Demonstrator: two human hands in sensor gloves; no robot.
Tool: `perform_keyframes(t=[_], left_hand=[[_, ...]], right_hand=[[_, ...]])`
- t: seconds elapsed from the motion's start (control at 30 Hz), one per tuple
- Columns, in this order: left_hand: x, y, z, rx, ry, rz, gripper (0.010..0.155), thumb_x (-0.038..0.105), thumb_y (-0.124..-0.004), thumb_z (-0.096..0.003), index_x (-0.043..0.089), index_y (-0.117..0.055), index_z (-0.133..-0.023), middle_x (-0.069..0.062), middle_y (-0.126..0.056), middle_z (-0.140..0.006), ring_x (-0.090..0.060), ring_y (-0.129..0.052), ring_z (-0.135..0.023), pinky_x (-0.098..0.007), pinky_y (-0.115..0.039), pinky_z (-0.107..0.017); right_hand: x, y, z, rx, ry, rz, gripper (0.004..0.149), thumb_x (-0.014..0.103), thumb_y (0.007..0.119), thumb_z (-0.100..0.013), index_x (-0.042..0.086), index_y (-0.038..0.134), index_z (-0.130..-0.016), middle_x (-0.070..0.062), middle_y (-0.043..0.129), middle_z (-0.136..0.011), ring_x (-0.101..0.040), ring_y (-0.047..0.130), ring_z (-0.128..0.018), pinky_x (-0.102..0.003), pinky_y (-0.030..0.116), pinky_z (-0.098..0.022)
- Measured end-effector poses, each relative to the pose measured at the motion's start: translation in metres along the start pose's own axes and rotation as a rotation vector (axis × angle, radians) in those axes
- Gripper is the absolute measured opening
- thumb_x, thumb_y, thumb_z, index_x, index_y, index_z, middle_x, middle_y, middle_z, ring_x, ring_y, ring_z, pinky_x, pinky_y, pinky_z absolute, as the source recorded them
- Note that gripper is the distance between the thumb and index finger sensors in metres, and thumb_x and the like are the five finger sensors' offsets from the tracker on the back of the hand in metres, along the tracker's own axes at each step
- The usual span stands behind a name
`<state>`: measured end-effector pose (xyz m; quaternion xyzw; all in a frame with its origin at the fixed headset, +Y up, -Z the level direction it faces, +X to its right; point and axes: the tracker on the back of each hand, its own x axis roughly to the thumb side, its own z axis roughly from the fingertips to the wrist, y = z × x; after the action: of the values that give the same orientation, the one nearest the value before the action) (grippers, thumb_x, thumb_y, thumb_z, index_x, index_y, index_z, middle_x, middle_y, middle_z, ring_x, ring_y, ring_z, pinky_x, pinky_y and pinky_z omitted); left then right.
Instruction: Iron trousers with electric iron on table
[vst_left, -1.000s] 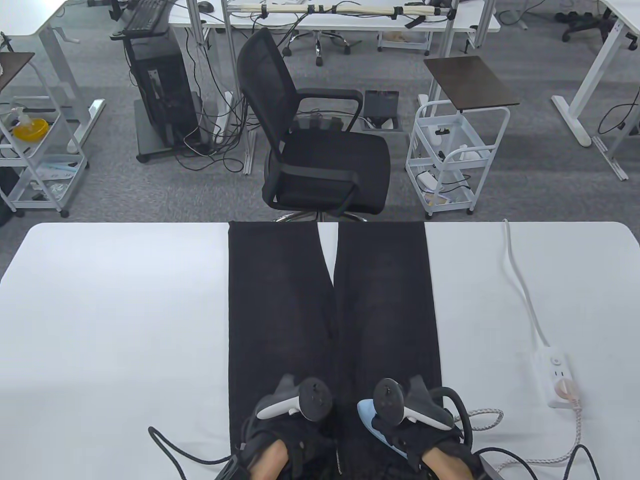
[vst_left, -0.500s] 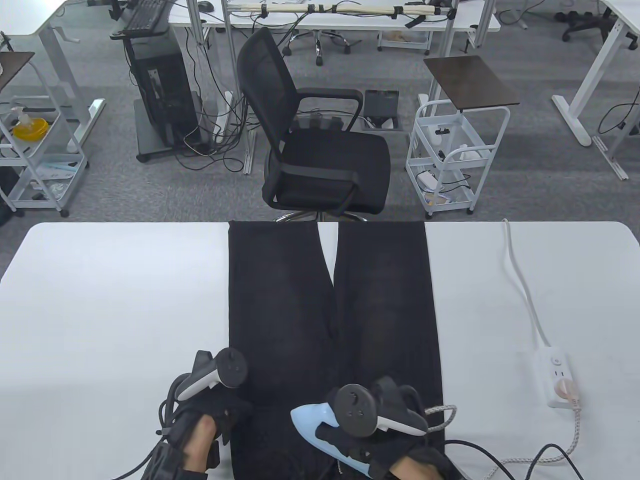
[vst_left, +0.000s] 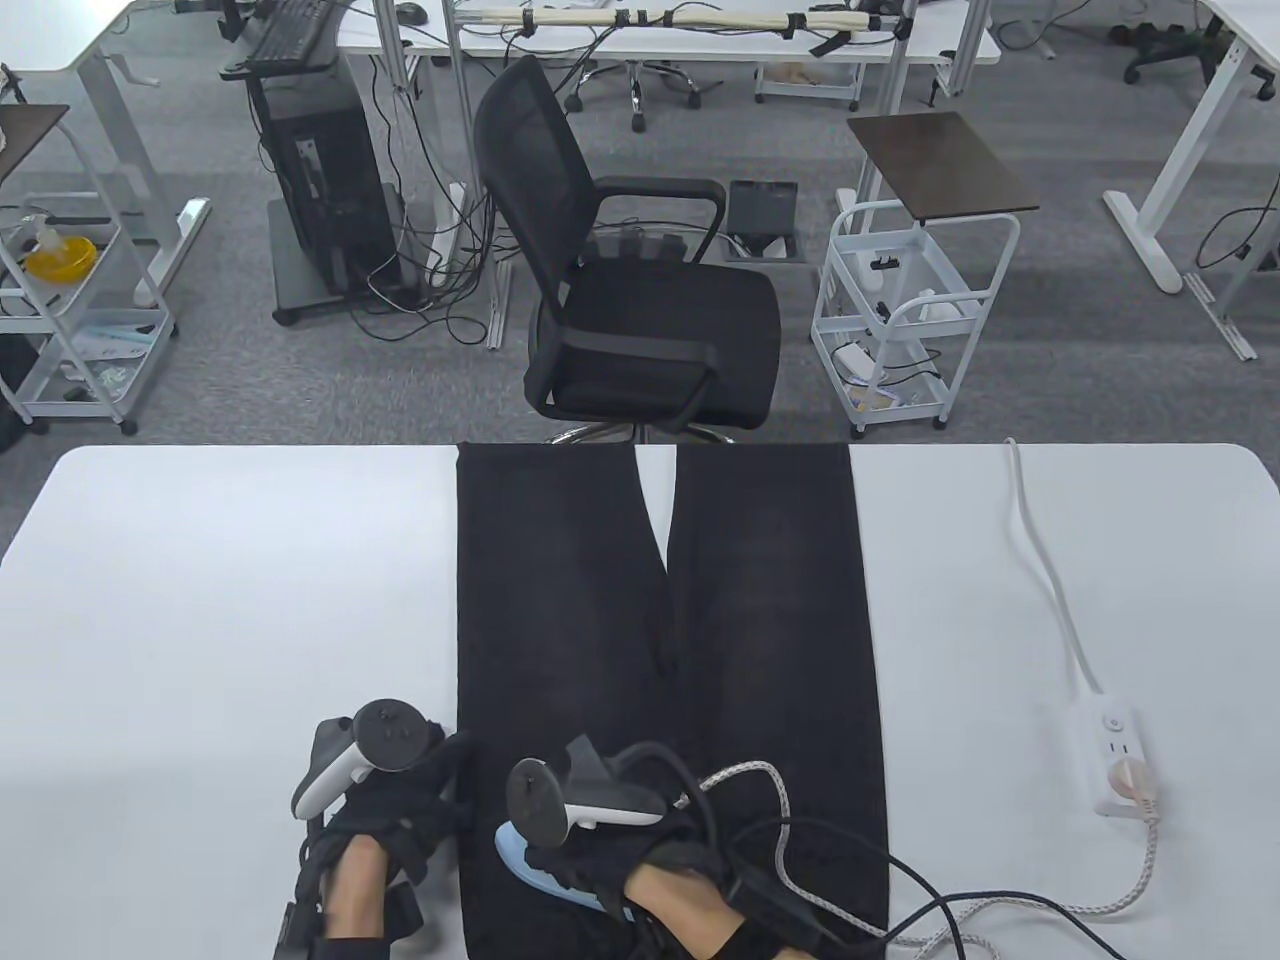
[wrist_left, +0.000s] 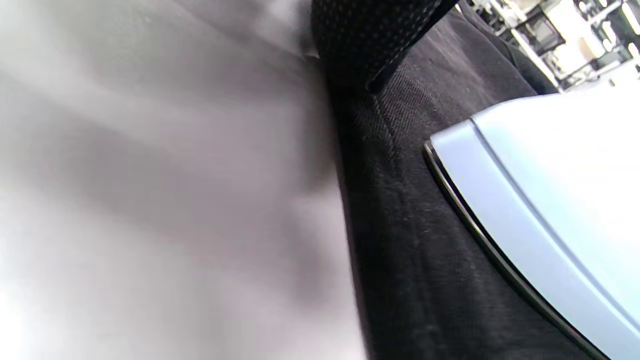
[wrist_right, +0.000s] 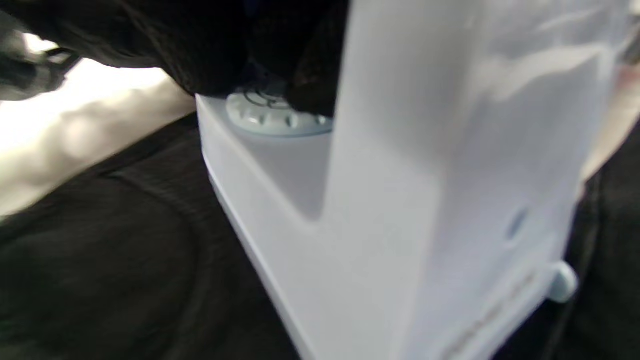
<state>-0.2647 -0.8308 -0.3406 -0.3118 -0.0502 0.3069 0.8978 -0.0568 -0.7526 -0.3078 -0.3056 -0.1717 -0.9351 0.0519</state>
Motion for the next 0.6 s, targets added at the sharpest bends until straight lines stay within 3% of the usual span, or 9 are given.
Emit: perform_keyframes(t=[0.17,0.4,0.6], left_hand=[[0.001,0.000,0.000,-0.002,0.006,-0.007,0.081,0.024,-0.081,-0.0619,0.020,-0.023,-0.118,-0.014,0.004,-0.118,-0.048,0.014,-0.098,-0.076,-0.002,-0.056],[0.003,0.000,0.000,-0.006,0.006,-0.017,0.082,0.024,-0.081,-0.0623,0.019,-0.022,-0.118,-0.016,0.004,-0.118,-0.049,0.014,-0.097,-0.077,-0.003,-0.056],[0.007,-0.001,0.000,-0.014,0.011,-0.041,0.082,0.025,-0.080,-0.0628,0.018,-0.021,-0.119,-0.017,0.004,-0.117,-0.051,0.013,-0.098,-0.079,-0.005,-0.056]], right_hand=[[-0.013,-0.008,-0.030,-0.075,0.070,0.007,0.059,0.048,0.077,-0.059,0.004,0.062,-0.095,0.006,0.091,-0.054,-0.010,0.098,-0.033,-0.047,0.088,-0.036],[-0.050,-0.024,-0.075,-0.045,0.252,-0.080,0.060,0.049,0.076,-0.059,0.004,0.062,-0.096,0.006,0.091,-0.054,-0.009,0.098,-0.033,-0.047,0.088,-0.036],[-0.083,-0.026,-0.086,-0.096,0.441,-0.132,0.060,0.048,0.076,-0.060,0.003,0.061,-0.097,0.006,0.090,-0.053,-0.009,0.097,-0.031,-0.046,0.088,-0.034]])
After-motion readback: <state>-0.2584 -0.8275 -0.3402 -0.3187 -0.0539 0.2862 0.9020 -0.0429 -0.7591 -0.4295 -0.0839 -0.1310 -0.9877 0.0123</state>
